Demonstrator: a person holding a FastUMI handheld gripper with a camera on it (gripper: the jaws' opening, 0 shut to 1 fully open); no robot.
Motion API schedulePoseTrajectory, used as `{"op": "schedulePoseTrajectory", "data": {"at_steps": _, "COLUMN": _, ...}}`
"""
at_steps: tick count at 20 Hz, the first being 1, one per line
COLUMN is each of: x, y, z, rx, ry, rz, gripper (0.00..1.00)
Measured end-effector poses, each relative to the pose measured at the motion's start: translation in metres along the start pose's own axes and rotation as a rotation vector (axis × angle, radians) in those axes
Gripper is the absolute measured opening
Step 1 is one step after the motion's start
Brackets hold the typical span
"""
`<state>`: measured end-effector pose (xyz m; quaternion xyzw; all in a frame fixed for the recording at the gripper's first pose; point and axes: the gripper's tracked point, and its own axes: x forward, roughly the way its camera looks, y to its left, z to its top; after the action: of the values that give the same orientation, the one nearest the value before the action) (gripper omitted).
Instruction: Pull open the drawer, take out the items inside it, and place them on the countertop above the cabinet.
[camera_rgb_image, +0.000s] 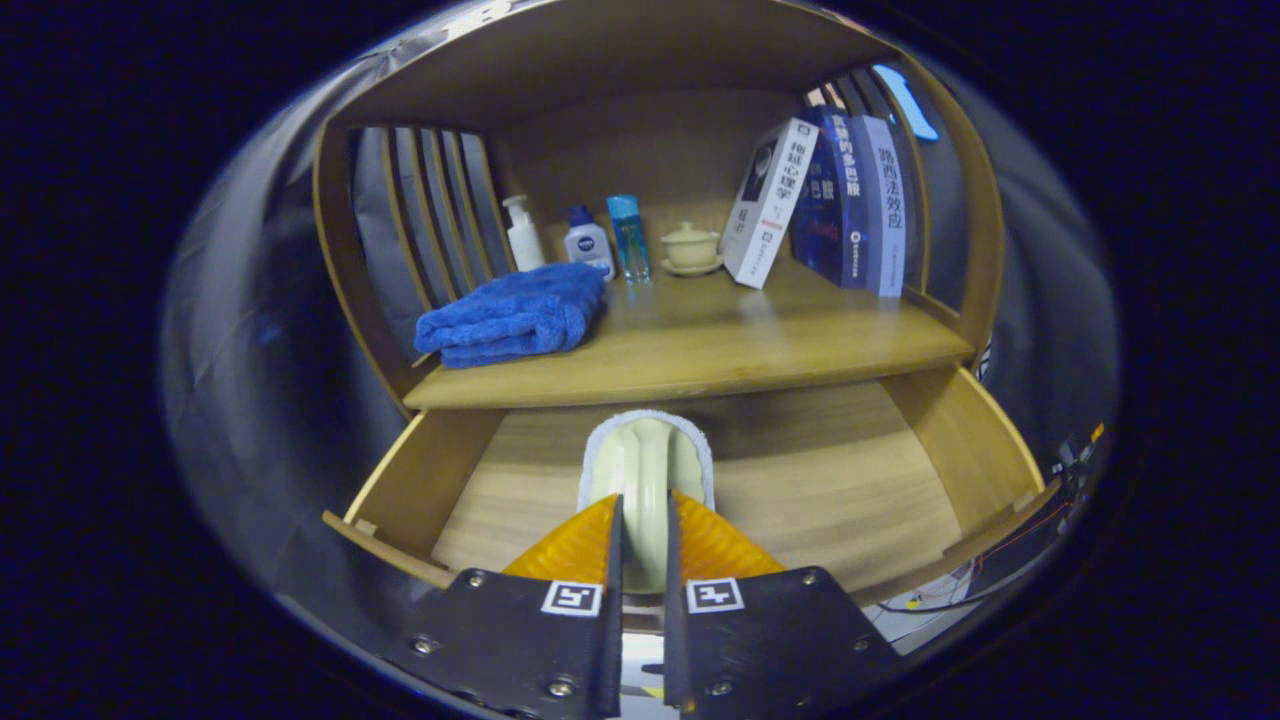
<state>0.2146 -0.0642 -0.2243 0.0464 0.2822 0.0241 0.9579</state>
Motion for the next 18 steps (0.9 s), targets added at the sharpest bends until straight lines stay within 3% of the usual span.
{"op": "schedulePoseTrajectory", "data": {"at_steps": 8, "x": -0.025, "y": 0.017, "z": 0.078, "rx": -0.079, "ry": -0.178, "rz": 0.008, "gripper": 0.16}}
{"op": "schedulePoseTrajectory", "data": {"at_steps": 12, "x": 0.018, "y": 0.018, "z": 0.098, "rx": -0.076, "ry": -0.186, "rz": -0.004, "gripper": 0.16}}
{"op": "schedulePoseTrajectory", "data": {"at_steps": 16, "x": 0.075, "y": -0.016, "z": 0.097, "rx": -0.073, "ry": -0.146, "rz": -0.100, "gripper": 0.17}}
{"op": "schedulePoseTrajectory", "data": {"at_steps": 18, "x": 0.082, "y": -0.012, "z": 0.107, "rx": -0.051, "ry": -0.179, "rz": -0.096, "gripper": 0.17}}
